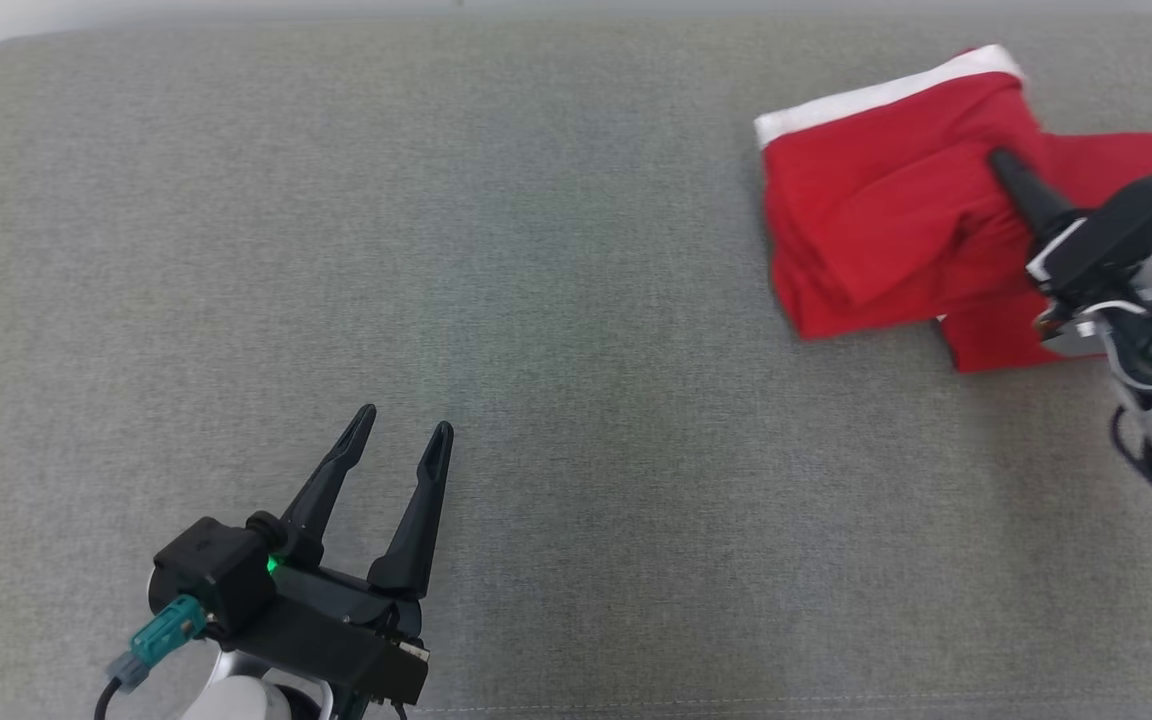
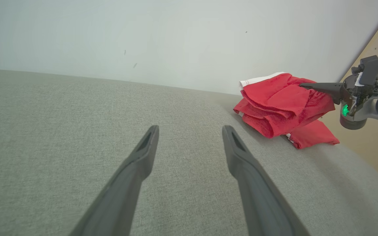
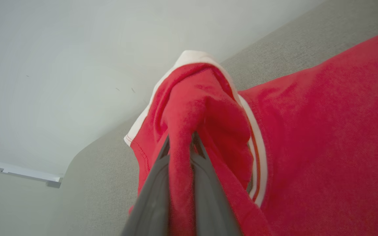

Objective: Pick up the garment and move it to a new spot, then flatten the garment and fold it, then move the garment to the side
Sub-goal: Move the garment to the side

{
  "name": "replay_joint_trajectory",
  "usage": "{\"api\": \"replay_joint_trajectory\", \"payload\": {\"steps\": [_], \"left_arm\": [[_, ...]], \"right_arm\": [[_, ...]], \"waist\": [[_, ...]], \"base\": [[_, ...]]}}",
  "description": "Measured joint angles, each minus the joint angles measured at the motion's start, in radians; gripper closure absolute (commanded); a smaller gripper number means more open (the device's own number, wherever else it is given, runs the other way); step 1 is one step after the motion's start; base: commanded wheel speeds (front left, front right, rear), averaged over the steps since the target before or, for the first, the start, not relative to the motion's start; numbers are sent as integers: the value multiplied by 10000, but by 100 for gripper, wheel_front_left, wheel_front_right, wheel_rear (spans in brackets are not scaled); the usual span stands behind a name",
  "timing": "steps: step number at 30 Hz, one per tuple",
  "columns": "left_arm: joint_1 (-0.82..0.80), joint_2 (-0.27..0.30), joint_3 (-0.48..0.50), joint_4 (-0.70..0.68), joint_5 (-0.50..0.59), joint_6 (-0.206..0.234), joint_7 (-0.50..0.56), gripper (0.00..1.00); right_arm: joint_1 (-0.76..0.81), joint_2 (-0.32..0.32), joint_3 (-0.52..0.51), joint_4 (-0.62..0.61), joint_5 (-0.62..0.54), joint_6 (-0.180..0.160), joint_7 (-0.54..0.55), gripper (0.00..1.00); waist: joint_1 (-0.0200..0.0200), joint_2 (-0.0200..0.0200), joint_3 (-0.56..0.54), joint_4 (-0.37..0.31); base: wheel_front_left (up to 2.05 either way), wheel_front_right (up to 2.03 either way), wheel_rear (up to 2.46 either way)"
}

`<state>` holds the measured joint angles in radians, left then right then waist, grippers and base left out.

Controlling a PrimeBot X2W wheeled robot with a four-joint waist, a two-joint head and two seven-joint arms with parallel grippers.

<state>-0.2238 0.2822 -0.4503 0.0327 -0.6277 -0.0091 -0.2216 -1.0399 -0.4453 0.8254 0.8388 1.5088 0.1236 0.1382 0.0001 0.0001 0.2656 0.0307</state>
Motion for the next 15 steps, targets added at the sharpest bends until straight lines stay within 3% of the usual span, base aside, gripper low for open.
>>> {"api": "replay_joint_trajectory", "payload": {"steps": [15], "left_arm": [[-167,151,-23,-389,50,0,203,0]], "right_arm": [[11,-1220,-673,-336,341,0,-251,100]], "waist": [[0,1,553,-295]], "base": [[0,0,0]]}}
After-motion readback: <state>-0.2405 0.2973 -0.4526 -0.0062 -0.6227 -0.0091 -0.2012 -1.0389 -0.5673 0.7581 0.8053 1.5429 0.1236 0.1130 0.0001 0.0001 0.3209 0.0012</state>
